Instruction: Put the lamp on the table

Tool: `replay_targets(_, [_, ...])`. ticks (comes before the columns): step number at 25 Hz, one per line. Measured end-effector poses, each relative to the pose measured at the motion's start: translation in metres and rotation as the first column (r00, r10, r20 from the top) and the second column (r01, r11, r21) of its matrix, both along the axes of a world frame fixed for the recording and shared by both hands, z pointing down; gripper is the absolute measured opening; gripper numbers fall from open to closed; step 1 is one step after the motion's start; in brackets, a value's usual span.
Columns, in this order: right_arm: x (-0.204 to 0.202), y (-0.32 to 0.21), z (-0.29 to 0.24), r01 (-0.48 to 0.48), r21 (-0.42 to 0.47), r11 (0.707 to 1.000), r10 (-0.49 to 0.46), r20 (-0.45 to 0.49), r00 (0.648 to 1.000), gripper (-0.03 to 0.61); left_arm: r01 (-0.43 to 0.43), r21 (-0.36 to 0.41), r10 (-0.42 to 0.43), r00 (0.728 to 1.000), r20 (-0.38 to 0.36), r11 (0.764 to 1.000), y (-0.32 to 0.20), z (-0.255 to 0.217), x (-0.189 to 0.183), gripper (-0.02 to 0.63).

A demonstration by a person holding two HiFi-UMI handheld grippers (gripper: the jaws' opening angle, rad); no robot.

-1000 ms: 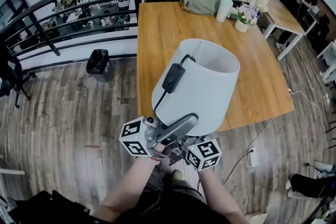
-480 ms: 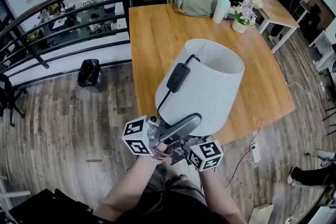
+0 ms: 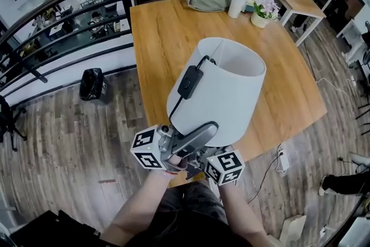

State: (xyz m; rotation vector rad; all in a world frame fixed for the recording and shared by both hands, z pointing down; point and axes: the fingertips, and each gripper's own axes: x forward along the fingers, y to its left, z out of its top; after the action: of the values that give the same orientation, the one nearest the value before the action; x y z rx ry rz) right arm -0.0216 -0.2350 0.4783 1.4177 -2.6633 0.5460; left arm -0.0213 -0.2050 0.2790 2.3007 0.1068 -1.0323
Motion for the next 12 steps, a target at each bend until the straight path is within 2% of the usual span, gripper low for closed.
replay_targets(12, [0.015, -0.056, 0.006, 0.092, 0.019, 0.996, -0.092, -0.011, 0.996, 0.172, 0.081, 0.005, -0.081, 0.997, 0.003, 0.997, -0.051, 0.007, 0.019, 0.002])
